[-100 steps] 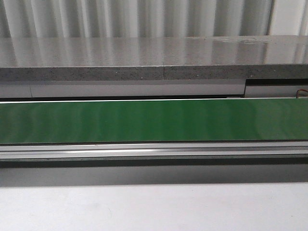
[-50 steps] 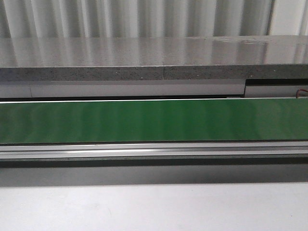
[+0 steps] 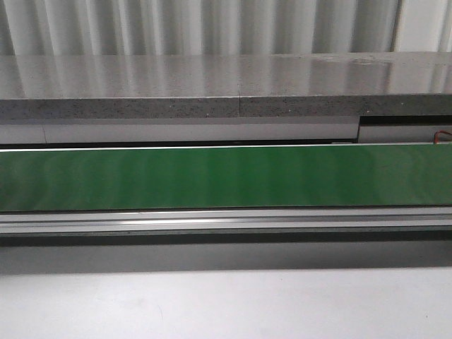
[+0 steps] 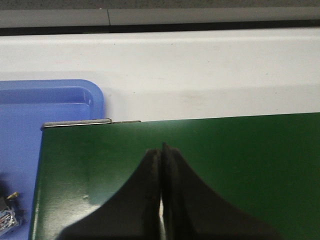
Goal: Move button from right to left
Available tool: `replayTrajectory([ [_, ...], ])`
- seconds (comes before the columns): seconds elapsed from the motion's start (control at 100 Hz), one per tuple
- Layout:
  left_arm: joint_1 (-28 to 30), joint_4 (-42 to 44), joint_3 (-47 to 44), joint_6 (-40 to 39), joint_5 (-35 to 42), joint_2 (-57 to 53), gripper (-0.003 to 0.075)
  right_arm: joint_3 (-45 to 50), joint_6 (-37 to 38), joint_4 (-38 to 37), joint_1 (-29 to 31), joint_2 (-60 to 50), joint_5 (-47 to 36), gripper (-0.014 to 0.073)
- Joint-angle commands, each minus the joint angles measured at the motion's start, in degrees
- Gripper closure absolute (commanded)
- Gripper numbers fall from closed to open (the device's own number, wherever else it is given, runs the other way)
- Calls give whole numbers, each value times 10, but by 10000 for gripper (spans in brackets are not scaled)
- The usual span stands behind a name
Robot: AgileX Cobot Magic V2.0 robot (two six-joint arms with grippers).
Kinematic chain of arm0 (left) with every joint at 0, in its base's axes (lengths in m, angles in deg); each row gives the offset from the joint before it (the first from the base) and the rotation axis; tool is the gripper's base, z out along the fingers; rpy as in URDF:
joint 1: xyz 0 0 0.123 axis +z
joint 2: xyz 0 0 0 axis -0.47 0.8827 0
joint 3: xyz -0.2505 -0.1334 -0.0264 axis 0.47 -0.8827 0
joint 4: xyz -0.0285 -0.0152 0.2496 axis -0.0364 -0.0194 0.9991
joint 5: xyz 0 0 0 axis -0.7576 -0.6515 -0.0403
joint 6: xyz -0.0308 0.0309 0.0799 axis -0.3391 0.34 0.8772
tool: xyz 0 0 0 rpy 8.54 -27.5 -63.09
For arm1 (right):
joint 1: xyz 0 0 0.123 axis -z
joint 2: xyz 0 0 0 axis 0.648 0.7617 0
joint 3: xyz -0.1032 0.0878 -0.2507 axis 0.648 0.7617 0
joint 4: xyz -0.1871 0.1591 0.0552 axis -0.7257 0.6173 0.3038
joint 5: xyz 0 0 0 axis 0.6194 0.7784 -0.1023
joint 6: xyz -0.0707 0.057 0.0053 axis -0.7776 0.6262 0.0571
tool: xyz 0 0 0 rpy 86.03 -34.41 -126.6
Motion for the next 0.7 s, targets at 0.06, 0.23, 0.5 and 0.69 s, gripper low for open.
replayTrajectory([
  [0.06,-25,-16,-42,-4,90,-82,740,-14,-3,4,0,6,-48,660],
  [0.23,-42,-16,-108,-4,138,-161,740,-14,-3,4,0,6,-48,660],
  [0.5,-47,-17,-205,-4,183,-292,740,-14,-3,4,0,6,-48,660],
  [0.69,-47,-17,-255,-4,188,-378,740,-14,-3,4,0,6,-48,660],
])
